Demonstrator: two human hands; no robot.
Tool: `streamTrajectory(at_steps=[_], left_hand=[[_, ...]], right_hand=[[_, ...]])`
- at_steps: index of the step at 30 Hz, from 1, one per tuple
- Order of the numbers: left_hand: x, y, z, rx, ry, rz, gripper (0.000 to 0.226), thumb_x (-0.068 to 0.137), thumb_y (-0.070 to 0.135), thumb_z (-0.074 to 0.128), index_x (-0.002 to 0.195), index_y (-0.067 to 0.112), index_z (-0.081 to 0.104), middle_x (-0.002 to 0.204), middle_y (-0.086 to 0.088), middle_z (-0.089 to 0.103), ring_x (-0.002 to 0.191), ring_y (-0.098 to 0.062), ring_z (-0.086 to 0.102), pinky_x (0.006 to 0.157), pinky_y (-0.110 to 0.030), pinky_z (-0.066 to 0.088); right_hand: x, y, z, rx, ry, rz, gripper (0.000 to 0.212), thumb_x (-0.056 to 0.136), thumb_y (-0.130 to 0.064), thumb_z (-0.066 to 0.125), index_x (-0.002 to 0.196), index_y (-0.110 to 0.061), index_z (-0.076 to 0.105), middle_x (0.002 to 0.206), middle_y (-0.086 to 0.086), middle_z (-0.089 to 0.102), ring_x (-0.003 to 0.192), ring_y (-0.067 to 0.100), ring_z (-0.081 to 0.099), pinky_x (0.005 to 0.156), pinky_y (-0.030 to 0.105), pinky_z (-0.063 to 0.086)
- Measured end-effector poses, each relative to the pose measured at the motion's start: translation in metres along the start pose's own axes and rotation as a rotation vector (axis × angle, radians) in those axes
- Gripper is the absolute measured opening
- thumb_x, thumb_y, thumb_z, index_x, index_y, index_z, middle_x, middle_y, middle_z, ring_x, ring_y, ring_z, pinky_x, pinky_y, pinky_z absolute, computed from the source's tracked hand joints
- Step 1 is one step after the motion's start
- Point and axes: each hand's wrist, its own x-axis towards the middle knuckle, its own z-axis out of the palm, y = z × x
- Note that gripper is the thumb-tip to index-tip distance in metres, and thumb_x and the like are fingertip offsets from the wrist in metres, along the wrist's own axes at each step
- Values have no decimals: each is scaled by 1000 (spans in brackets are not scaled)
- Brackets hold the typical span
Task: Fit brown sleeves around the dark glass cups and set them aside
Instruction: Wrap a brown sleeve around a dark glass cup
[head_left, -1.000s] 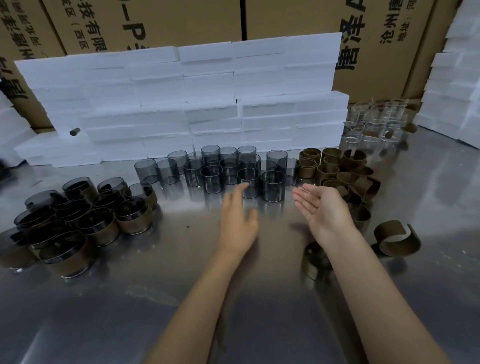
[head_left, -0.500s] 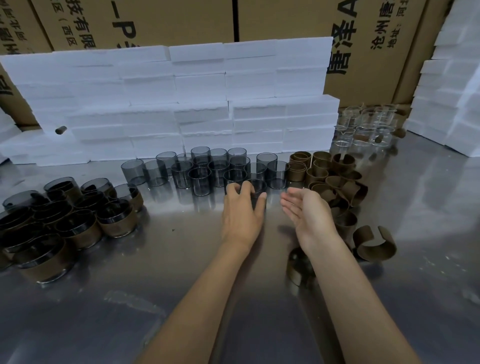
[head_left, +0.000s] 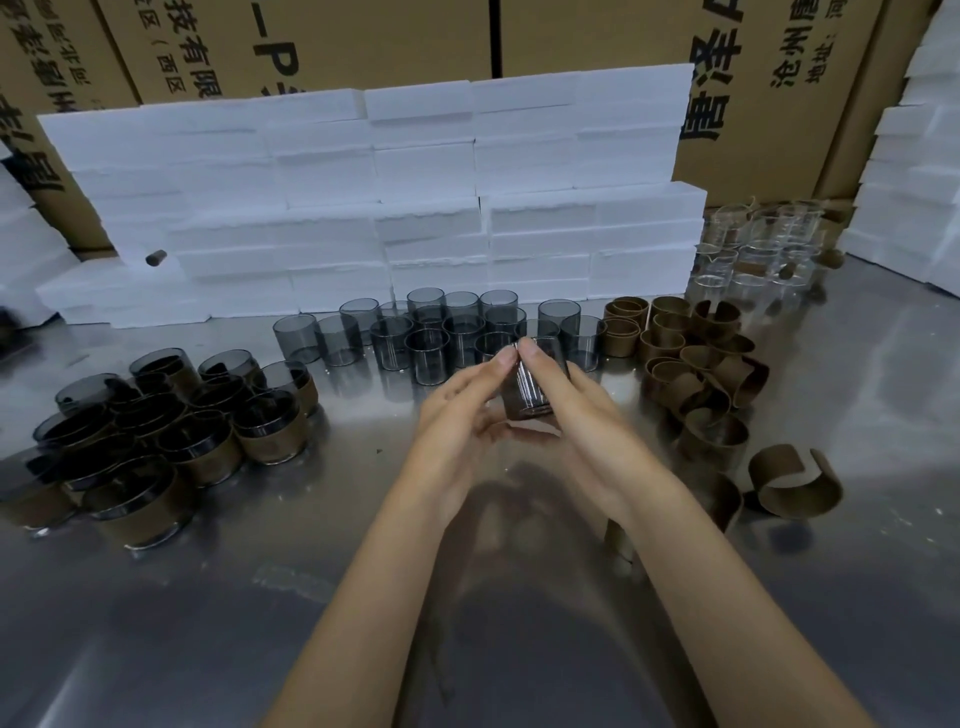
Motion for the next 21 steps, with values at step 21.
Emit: streamTrajectory(at_steps=[21], left_hand=[[8,-2,-18,330,229,282,2,96,17,70,94,17,71,88,1,72,69,-8,62,56,-18,42]], right_hand=[[2,8,4,-79,224,-138,36,111,-31,40,115,-10,69,90,12,78,71,26,76,53,24,56]])
